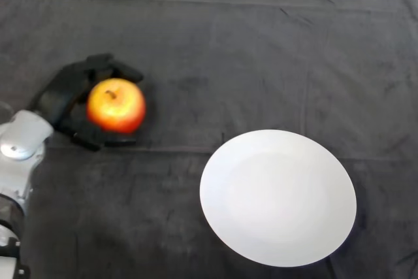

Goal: Move the apple to the plate

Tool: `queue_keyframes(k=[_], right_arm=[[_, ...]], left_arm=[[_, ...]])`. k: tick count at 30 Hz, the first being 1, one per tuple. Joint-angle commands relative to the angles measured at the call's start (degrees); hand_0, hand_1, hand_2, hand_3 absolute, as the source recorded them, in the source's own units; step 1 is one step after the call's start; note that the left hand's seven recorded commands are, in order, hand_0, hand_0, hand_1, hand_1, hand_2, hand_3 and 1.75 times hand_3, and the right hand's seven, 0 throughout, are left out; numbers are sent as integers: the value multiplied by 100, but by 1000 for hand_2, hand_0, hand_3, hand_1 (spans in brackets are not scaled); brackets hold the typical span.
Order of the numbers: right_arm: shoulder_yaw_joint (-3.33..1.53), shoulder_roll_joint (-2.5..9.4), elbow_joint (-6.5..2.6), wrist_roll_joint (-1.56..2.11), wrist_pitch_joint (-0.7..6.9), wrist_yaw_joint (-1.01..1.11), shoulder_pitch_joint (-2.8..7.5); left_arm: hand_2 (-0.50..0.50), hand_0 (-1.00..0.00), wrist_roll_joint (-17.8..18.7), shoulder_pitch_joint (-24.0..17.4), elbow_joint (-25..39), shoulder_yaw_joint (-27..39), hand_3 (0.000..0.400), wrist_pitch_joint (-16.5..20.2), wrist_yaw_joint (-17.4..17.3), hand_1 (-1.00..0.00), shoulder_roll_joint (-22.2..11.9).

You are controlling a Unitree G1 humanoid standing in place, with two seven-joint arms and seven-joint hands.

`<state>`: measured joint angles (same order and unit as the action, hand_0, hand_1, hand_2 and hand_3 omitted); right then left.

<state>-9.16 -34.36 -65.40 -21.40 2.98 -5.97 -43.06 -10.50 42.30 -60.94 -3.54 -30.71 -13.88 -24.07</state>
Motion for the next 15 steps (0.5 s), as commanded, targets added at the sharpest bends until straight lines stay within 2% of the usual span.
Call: queue_keyframes(k=[1, 8, 15], right_arm=[[50, -36, -118, 38, -24, 14, 151], [52, -37, -98, 41, -17, 16, 162], [55, -38, -71, 44, -8, 18, 176]], left_arm=[[0, -1000, -132, 216, 399, -158, 400, -77, 159, -1000, 118], [0, -1000, -328, -18, 1154, -384, 400, -160, 495, -1000, 411], [0, -1000, -469, -240, 1777, -678, 400, -114, 624, -1000, 665]])
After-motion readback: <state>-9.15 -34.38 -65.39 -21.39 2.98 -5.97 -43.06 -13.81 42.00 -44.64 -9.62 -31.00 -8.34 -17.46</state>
